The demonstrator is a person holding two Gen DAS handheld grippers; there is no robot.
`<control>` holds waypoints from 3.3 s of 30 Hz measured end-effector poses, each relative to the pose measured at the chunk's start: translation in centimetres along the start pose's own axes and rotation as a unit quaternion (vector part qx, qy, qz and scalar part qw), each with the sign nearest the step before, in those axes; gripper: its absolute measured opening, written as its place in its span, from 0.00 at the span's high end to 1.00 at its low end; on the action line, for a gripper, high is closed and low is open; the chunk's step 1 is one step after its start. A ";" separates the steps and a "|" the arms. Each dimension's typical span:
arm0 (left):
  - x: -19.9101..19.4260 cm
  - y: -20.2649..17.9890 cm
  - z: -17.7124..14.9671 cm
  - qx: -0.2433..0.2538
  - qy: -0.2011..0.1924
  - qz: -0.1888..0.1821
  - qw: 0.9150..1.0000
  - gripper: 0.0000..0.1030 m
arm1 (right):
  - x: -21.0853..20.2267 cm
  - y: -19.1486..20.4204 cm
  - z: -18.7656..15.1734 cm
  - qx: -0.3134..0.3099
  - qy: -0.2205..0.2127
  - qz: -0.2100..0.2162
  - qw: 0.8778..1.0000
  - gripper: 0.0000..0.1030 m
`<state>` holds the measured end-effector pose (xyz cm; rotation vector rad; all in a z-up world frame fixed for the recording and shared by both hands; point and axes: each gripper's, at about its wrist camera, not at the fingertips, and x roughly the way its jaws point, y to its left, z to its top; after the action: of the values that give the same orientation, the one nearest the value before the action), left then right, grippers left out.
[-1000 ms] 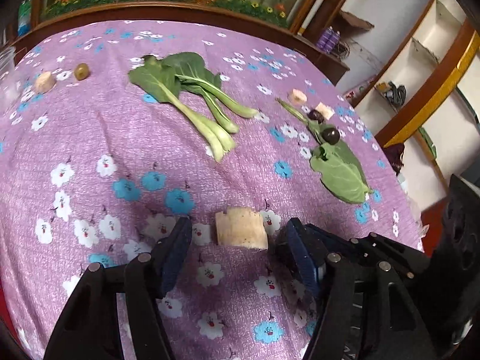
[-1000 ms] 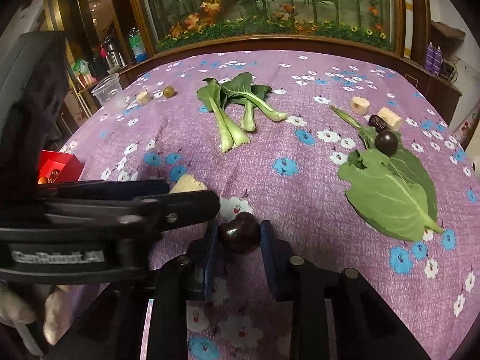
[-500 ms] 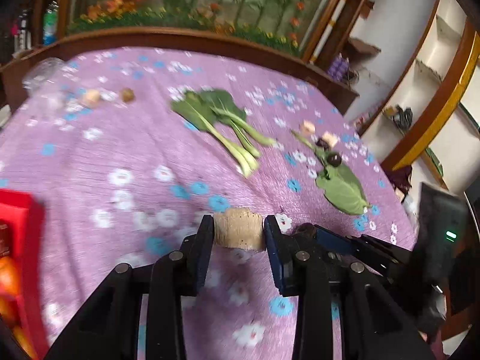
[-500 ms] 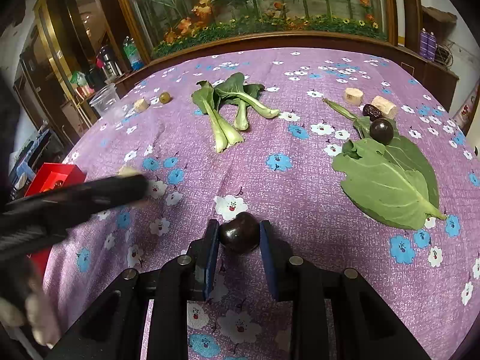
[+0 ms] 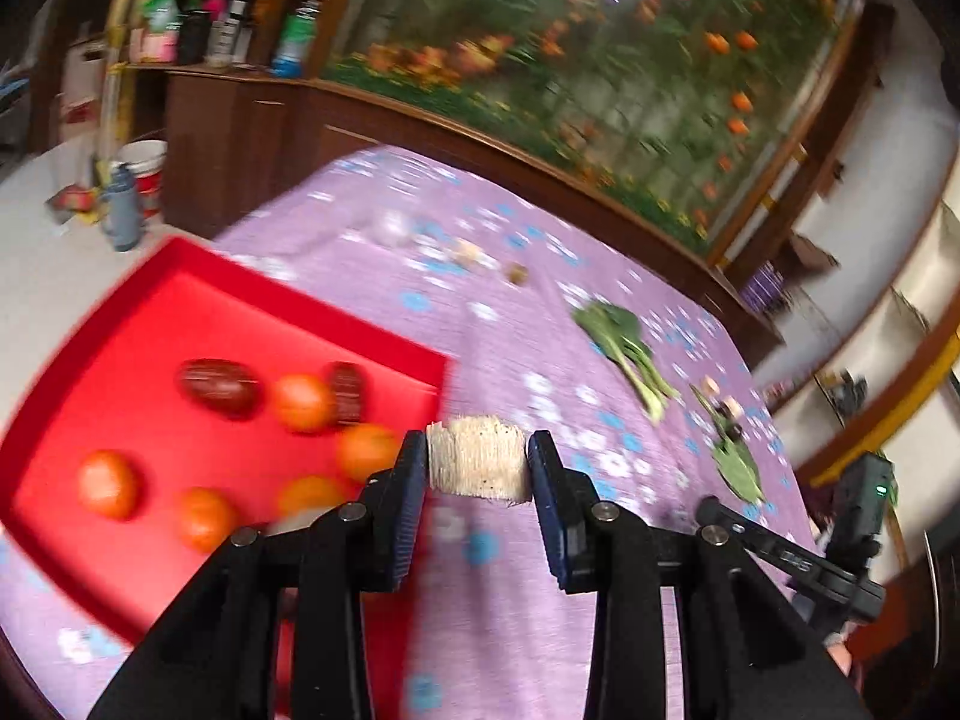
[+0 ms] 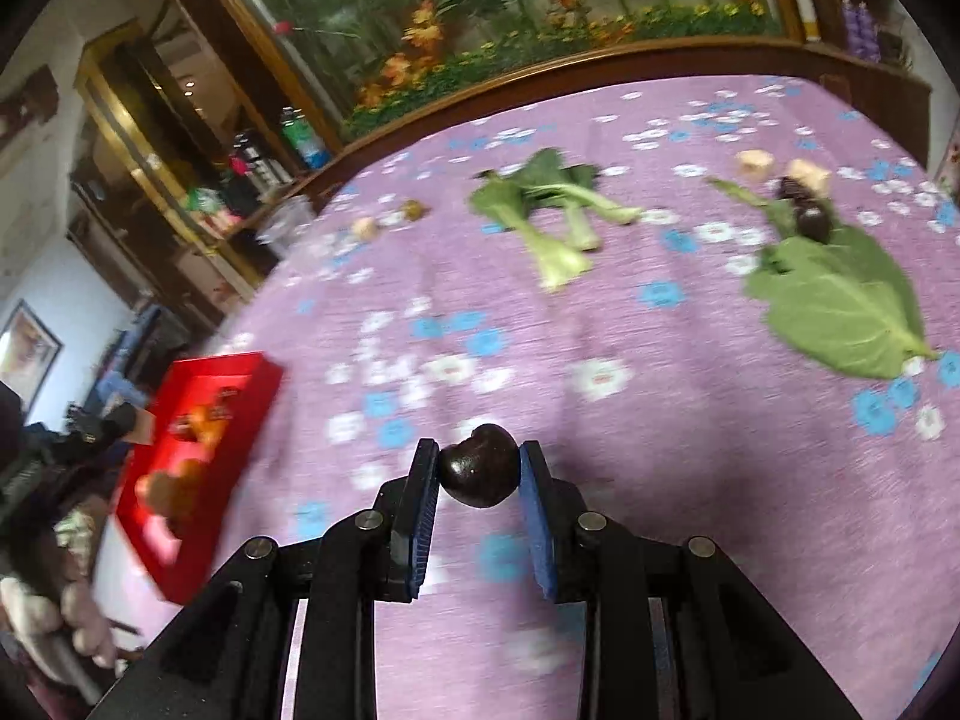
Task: Organize fruits
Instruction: 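Lower the cube and plum into the red tray and open both grippers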
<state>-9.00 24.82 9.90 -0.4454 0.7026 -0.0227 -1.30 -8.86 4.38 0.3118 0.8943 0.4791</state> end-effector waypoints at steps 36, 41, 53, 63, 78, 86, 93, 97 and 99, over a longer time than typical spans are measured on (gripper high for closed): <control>-2.0 12.6 0.7 -0.056 -0.034 0.107 0.992 0.68 | 14.2 25.7 -1.3 -0.112 0.147 0.136 0.973 0.71; -1.3 11.3 0.5 -0.027 -0.031 0.126 0.991 0.68 | 13.6 26.0 -1.6 -0.160 0.103 0.067 0.979 0.71; -0.7 8.8 0.9 0.039 -0.033 0.179 0.983 0.68 | 12.0 26.6 -2.8 -0.222 0.063 0.016 0.973 0.71; 0.0 8.7 1.1 0.045 -0.019 0.171 0.984 0.68 | 11.8 26.7 -3.2 -0.230 0.052 0.013 0.972 0.71; 1.7 9.0 0.6 0.045 0.013 0.162 0.986 0.68 | 9.8 26.2 -6.3 -0.225 0.080 0.052 0.970 0.71; 2.9 9.4 0.0 0.041 0.032 0.170 0.984 0.68 | 10.5 26.9 -7.2 -0.243 0.092 0.050 0.964 0.71; 2.3 9.9 0.3 0.029 0.026 0.172 0.984 0.65 | 11.1 27.6 -7.1 -0.255 0.087 0.047 0.962 0.68; 0.9 10.6 0.9 0.007 0.007 0.165 0.986 0.47 | 10.7 27.5 -7.1 -0.250 0.099 0.079 0.960 0.35; -0.2 11.3 1.2 -0.006 -0.007 0.164 0.986 0.45 | 9.6 27.3 -6.7 -0.244 0.082 0.090 0.962 0.30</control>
<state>-9.83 35.59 6.25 -0.3371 0.7559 0.2945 -8.82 19.79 6.33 -0.1017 0.8812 0.8827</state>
